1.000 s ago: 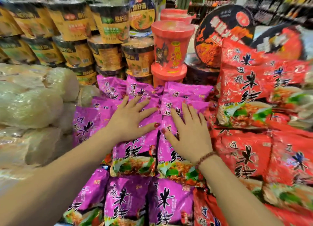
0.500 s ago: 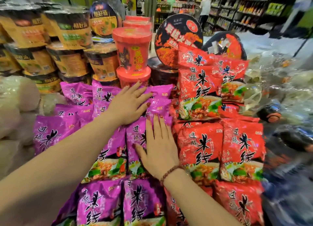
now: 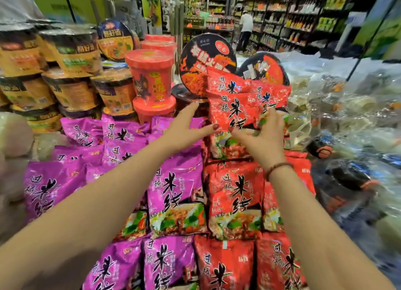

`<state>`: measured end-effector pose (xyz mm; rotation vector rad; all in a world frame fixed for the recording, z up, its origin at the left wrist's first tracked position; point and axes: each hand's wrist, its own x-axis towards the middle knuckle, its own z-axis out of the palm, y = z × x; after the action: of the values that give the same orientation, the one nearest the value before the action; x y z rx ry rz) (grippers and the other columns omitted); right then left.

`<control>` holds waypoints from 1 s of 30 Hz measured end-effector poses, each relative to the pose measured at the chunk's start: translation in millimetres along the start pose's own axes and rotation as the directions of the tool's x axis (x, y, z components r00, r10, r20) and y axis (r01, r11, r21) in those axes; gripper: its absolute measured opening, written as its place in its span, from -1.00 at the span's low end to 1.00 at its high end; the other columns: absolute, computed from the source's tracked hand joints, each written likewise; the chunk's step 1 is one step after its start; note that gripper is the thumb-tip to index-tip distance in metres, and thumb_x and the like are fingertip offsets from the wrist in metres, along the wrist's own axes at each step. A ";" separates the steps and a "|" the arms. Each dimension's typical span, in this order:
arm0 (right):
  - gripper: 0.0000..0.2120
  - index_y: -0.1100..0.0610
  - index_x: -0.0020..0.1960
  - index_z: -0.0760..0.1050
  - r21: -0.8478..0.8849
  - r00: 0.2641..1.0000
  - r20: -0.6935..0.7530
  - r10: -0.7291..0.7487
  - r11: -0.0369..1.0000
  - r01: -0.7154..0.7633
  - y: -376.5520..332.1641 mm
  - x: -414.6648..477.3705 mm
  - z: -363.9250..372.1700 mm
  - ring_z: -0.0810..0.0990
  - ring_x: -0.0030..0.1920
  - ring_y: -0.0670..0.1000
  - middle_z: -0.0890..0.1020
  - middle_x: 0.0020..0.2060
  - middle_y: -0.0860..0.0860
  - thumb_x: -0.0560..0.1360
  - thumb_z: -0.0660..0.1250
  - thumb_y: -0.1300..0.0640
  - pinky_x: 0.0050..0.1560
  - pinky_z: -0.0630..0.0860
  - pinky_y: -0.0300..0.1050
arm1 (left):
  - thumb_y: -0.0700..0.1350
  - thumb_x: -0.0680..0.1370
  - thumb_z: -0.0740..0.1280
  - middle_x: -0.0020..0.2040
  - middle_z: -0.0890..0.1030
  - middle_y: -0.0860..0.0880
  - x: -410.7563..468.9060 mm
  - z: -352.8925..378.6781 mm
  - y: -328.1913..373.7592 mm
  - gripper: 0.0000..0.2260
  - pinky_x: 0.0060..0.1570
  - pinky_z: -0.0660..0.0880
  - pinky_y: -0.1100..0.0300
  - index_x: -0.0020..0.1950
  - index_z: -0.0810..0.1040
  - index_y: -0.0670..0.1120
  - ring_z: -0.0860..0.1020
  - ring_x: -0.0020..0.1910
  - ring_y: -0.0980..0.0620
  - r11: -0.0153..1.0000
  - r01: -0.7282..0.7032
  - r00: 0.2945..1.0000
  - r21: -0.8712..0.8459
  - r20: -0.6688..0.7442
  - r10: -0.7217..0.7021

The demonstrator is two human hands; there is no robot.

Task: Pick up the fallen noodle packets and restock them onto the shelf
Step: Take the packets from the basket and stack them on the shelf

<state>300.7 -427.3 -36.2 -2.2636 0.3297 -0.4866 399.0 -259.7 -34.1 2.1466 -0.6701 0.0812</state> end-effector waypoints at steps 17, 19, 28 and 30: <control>-0.22 0.12 0.55 -0.31 0.141 0.939 0.340 0.050 0.985 -0.103 17.1 78.1 13.5 0.02 0.54 0.02 -0.06 0.57 0.03 0.61 0.10 -0.18 0.46 0.07 -0.09 | -0.11 0.61 0.26 0.51 0.31 -0.11 31.3 52.1 -9.5 -0.22 0.35 0.31 0.13 0.56 -0.30 0.00 0.35 0.43 -0.07 1.000 -0.003 1.000 0.022 0.017 0.003; -0.20 0.14 0.55 -0.32 0.069 0.927 0.363 0.092 0.990 -0.126 19.6 82.7 13.0 0.07 0.54 0.08 -0.03 0.57 0.07 0.60 0.08 -0.21 0.46 0.12 -0.03 | -0.10 0.61 0.27 0.50 0.29 -0.18 36.1 53.5 -9.3 -0.19 0.37 0.27 0.10 0.55 -0.33 -0.05 0.30 0.44 -0.12 0.997 0.011 0.999 0.073 0.048 -0.015; -0.22 0.16 0.56 -0.27 -0.019 0.971 0.178 -0.158 0.986 0.164 14.1 90.4 26.9 -0.01 0.56 0.04 -0.06 0.57 0.07 0.61 0.18 -0.05 0.50 0.02 -0.06 | -0.09 0.49 0.13 0.54 0.21 -0.21 34.5 50.6 6.8 -0.40 0.47 0.16 -0.15 0.55 0.21 -0.17 0.15 0.51 -0.32 0.794 -0.242 0.924 0.558 -0.118 0.364; -0.27 0.14 0.57 -0.24 -0.019 0.947 0.288 -0.143 0.988 0.156 14.6 94.1 23.1 -0.05 0.56 0.02 -0.07 0.57 0.05 0.62 0.15 -0.04 0.52 -0.01 -0.04 | -0.04 0.51 0.03 0.50 0.29 -0.23 38.4 48.9 3.0 -0.44 0.44 0.20 -0.20 0.51 0.30 -0.18 0.20 0.48 -0.37 0.770 -0.226 0.952 0.597 -0.034 0.306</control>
<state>393.8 -457.8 -38.9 -2.3708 0.0209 -0.2237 421.7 -315.0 -51.5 2.5844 -0.9648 0.6600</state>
